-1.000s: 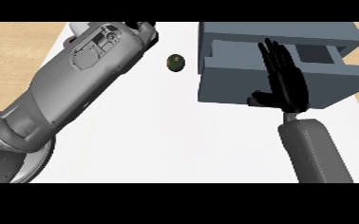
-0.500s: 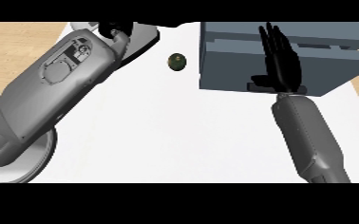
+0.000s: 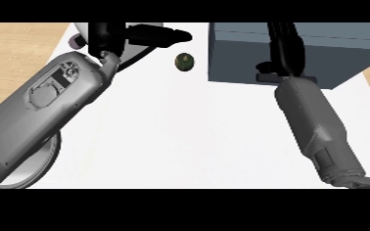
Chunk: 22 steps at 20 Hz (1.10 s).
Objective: Pick up the can, place it into the drawer and close the drawer
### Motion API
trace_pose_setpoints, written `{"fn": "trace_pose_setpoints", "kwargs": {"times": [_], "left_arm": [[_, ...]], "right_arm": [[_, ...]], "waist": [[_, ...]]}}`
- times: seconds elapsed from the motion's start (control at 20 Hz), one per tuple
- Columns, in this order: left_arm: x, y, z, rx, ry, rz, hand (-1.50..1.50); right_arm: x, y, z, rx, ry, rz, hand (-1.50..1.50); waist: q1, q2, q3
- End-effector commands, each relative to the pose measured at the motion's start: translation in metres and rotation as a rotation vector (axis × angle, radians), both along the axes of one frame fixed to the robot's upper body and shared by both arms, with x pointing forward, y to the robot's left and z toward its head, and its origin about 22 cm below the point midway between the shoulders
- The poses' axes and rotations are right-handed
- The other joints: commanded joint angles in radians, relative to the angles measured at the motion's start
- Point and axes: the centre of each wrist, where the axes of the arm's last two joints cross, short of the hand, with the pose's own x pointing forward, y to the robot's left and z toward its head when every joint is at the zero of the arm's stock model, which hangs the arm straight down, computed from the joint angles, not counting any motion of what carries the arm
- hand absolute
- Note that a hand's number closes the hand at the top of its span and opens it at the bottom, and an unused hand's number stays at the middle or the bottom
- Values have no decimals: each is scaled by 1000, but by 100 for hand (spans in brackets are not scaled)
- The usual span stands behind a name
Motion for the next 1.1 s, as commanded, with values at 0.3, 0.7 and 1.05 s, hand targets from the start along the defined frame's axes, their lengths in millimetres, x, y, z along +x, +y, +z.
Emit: {"fn": "trace_pose_setpoints", "kwargs": {"times": [0.3,0.7,1.05], "left_arm": [[-15,9,-14,-2,14,-31,-150],[-25,36,-25,14,1,-22,-150],[-28,30,-31,4,-9,-24,-150]], "right_arm": [[24,29,25,15,3,2,-150],[39,18,64,40,12,37,-150],[37,48,58,295,-38,135,-150]], "waist": [[32,23,7],[29,23,7],[22,25,10]]}}
